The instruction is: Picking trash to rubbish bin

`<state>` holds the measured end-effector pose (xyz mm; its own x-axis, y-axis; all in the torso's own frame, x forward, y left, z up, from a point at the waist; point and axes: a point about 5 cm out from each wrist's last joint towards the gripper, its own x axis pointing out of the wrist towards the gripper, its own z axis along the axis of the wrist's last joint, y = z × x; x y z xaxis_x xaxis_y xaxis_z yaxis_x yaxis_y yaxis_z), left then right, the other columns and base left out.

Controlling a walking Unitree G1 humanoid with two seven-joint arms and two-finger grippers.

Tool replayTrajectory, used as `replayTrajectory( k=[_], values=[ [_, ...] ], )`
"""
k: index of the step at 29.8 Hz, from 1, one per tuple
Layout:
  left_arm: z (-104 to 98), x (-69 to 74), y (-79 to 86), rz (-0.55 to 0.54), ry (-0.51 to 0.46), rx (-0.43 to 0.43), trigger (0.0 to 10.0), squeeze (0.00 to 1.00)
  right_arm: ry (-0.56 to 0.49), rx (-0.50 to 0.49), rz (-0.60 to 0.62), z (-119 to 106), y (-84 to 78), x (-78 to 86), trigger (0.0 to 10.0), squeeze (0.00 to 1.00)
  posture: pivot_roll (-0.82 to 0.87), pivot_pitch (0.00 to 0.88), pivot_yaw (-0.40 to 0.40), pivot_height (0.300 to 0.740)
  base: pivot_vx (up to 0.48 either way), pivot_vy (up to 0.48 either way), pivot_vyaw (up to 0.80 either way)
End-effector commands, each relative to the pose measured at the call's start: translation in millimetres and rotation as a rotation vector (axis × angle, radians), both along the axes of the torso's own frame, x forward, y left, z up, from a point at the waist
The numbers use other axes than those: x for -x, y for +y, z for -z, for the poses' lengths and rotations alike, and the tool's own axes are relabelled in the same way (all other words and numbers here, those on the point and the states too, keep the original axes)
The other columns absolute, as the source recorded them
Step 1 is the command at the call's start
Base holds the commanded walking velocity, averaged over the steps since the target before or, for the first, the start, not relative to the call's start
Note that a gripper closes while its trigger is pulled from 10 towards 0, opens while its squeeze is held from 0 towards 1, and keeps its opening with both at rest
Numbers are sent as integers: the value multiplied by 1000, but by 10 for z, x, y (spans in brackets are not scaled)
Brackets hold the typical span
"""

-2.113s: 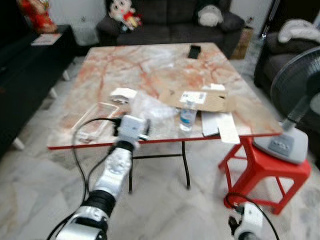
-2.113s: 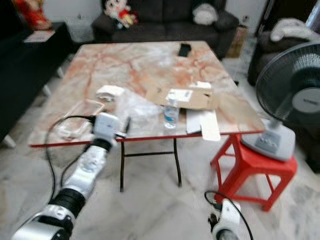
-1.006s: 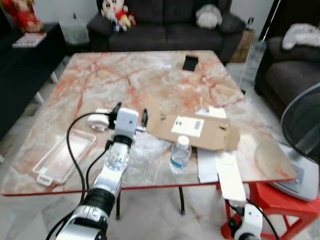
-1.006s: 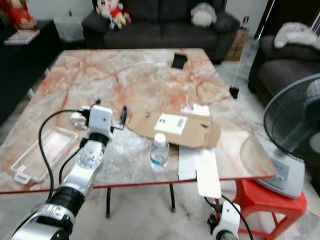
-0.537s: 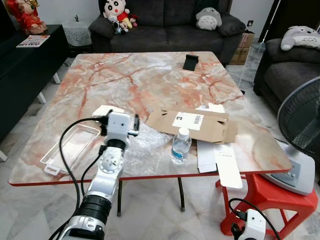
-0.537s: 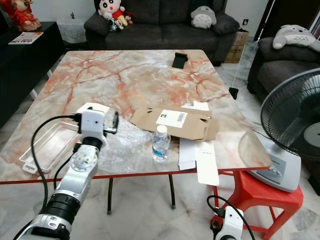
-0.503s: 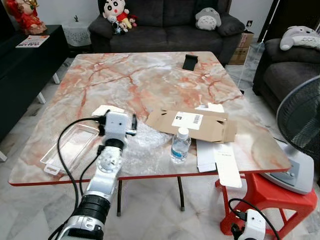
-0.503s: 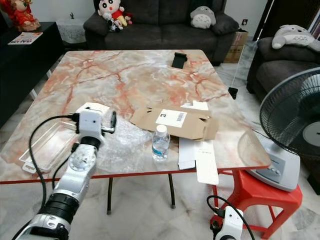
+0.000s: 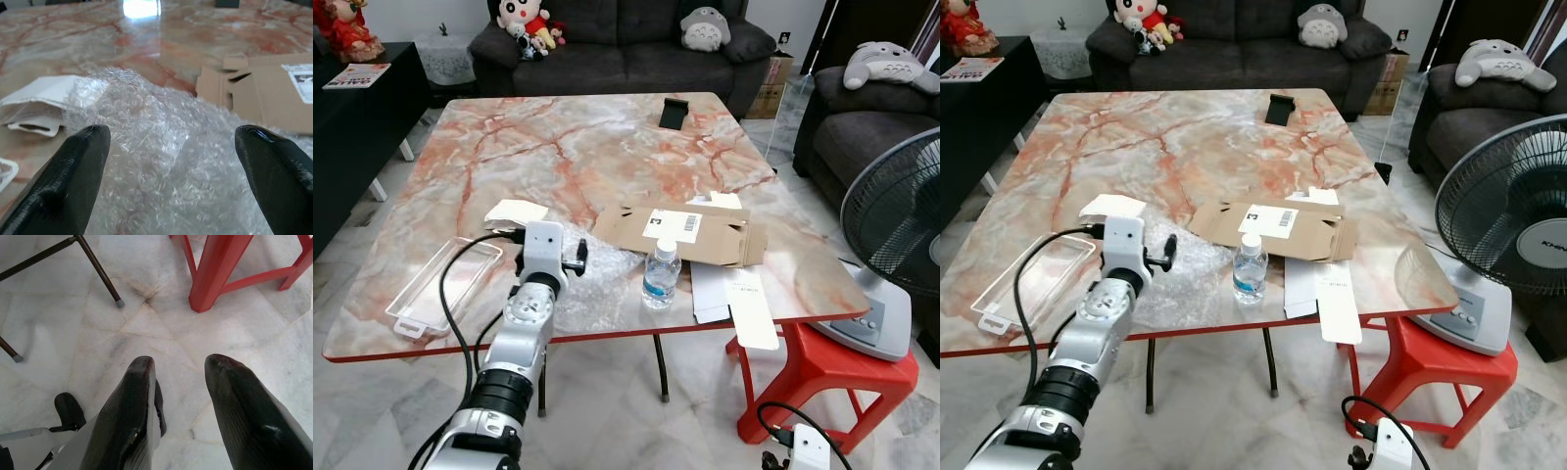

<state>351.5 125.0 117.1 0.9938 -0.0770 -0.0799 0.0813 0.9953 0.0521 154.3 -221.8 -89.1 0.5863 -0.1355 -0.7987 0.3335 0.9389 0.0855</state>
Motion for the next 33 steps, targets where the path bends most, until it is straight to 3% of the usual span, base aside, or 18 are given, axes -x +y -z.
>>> replayTrajectory(
  k=[1,5,14,17,27,31,33],
  values=[
    [-38,1,-2,-10,-3,0,10000,0,6,13,0,-4,-71,33,10000,0,-53,53,-36,740,0,0,0],
    [-107,22,43,-47,-34,43,10000,0,12,20,9,3,-191,143,10000,0,-51,55,-39,740,0,0,0],
    [-187,60,96,-71,-85,67,10000,0,15,21,10,10,-226,198,10000,0,-51,54,-41,740,0,0,0],
    [-93,85,148,-117,-20,97,10000,0,21,19,9,7,-205,163,10000,0,-51,50,-40,740,0,0,0],
    [-30,114,250,-209,15,103,10000,0,19,17,2,7,-163,126,10000,0,-55,34,-31,740,0,0,0],
    [-19,116,247,-199,22,101,10000,0,18,16,0,9,-142,117,10000,0,-54,31,-30,740,0,0,0],
    [108,120,130,-109,114,160,10000,0,17,13,-3,12,-112,103,10000,0,-56,24,-26,740,0,0,0]
  ],
)
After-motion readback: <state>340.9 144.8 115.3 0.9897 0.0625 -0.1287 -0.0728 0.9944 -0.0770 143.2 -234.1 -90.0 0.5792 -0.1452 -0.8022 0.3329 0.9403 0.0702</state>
